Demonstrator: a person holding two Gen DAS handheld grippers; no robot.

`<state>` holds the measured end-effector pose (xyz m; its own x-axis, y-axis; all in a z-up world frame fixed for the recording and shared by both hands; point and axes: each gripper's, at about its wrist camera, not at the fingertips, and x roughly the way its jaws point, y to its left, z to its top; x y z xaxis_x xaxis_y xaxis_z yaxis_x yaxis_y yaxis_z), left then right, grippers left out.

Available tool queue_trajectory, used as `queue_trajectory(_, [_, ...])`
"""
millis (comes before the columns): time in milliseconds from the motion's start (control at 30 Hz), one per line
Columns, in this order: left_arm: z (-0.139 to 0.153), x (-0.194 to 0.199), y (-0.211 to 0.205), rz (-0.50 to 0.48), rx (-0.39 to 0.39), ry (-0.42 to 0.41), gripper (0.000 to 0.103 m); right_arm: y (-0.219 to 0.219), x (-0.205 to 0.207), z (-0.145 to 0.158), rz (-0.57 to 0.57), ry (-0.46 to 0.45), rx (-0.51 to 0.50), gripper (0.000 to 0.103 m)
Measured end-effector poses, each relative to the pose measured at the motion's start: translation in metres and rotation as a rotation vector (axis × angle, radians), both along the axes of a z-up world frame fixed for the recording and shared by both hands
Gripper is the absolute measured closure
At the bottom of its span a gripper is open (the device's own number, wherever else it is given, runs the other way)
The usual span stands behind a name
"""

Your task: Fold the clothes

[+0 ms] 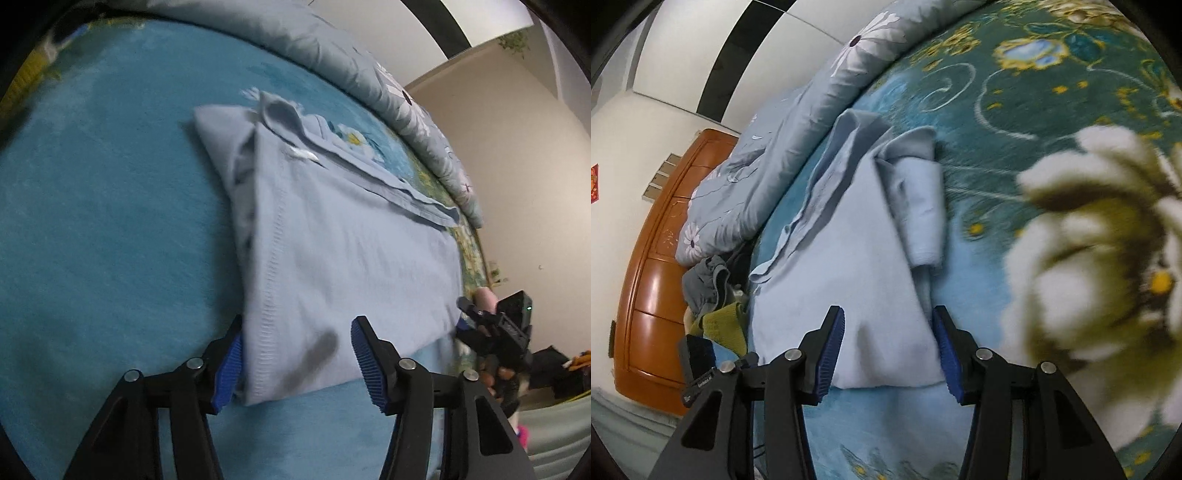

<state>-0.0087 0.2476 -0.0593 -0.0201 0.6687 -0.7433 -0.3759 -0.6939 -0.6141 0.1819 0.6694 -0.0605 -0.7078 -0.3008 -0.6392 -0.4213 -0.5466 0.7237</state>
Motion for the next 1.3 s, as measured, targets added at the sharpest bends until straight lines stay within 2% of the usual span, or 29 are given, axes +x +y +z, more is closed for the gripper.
queue_trajectory(33, [-0.001, -0.001, 0.001, 0.014, 0.000, -0.002, 0.057, -0.001, -0.001, -0.001, -0.009, 0.009, -0.015, 0.060])
queue_trajectory(67, [-0.002, -0.001, 0.001, 0.028, -0.001, -0.005, 0.079, -0.003, -0.002, -0.003, -0.018, 0.017, -0.030, 0.068])
queue_trajectory(100, [-0.002, -0.002, 0.002, 0.042, -0.001, -0.007, 0.089, -0.004, -0.003, -0.004, -0.029, 0.024, -0.046, 0.085])
queue_trajectory(133, [-0.003, -0.002, 0.002, 0.056, -0.002, -0.010, 0.096, -0.003, -0.001, -0.006, -0.049, 0.023, -0.064, 0.092])
queue_trajectory(300, [0.002, 0.002, -0.005, 0.087, 0.033, -0.020, 0.098, -0.010, 0.005, 0.009, -0.064, 0.048, -0.037, 0.096])
queue_trajectory(400, [0.009, 0.022, -0.020, 0.064, 0.043, -0.010, 0.098, -0.023, 0.017, 0.030, -0.028, 0.075, 0.006, 0.096])
queue_trajectory(533, [0.019, 0.050, -0.039, 0.033, 0.057, 0.003, 0.098, -0.049, 0.043, 0.042, 0.014, 0.090, 0.042, 0.096])
queue_trajectory(700, [0.029, 0.084, -0.064, -0.002, 0.073, 0.017, 0.098, -0.073, 0.096, 0.035, 0.029, 0.087, 0.016, 0.096])
queue_trajectory(867, [0.015, 0.103, -0.077, 0.004, 0.060, -0.011, 0.097, -0.085, 0.141, 0.013, 0.002, 0.095, -0.036, 0.096])
queue_trajectory(1000, [0.010, 0.103, -0.075, 0.010, 0.033, -0.010, 0.097, -0.088, 0.147, -0.005, -0.032, 0.080, -0.074, 0.096])
queue_trajectory(1167, [0.020, 0.105, -0.083, -0.008, 0.004, 0.043, 0.094, -0.089, 0.150, -0.012, -0.061, 0.080, -0.089, 0.095])
queue_trajectory(1300, [0.030, 0.097, -0.101, 0.018, -0.007, 0.080, 0.089, -0.086, 0.155, -0.004, -0.087, 0.063, -0.021, 0.087])
